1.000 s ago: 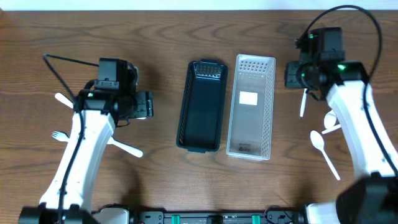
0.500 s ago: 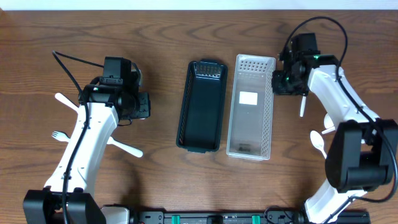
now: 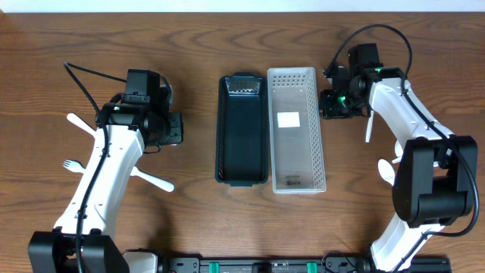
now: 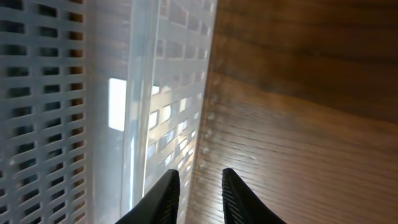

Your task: Pack container

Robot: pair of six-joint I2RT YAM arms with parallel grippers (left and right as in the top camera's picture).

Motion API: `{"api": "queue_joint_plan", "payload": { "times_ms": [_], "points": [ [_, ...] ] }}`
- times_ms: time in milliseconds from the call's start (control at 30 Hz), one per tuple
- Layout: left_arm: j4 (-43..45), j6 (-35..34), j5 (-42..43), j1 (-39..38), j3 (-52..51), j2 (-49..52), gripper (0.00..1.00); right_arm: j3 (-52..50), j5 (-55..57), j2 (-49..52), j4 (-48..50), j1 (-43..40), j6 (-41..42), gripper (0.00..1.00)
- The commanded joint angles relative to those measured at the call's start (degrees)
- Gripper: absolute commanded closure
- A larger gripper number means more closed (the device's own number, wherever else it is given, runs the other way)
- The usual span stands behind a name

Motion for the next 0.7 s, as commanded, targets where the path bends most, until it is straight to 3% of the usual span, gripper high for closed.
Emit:
{"api": "queue_joint_plan", "payload": {
  "times_ms": [0, 100, 167, 200, 300, 433, 500, 667],
  "points": [
    [-0.22, 0.33, -0.22, -0.22, 1.01, 0.24, 0.61, 0.92, -4.15, 0.26, 0.17, 0.61, -2.03, 0.74],
    [-0.22, 0.33, -0.22, -0.22, 1.01, 0.24, 0.6, 0.92, -3.41, 0.26, 0.2, 0.52, -2.01, 0.71],
    [-0.22, 0.33, -0.22, -0.22, 1.01, 0.22, 0.43, 0.92, 0.44, 0.26, 0.57, 0.24, -0.66, 0.55],
    [-0.22, 0.33, -0.22, -0.22, 1.01, 0.22, 0.38, 1.03, 3.72, 0.24, 0.61, -0.02, 1.75, 0.54],
    [-0.22, 0.33, -0.24, -0.22, 1.03, -0.48, 0.33, 2.99, 10.4, -0.42, -0.72, -1.09, 5.51, 0.46],
    [-0.2, 0.33, -0.26, -0.22, 1.55, -3.93, 0.27, 12.28, 18.95, -1.57, -7.58, -2.69, 6.4, 0.35],
    [-0.22, 0.35, -0.26, -0.22, 1.75, -6.73, 0.23, 18.14, 22.08, -1.57, -11.04, -3.3, 6.58, 0.24],
    [-0.66, 0.33, -0.26, -0.22, 1.75, -14.19, 0.16, 25.14, 24.22, -1.57, -14.47, -5.05, 7.63, 0.21]
  ]
}}
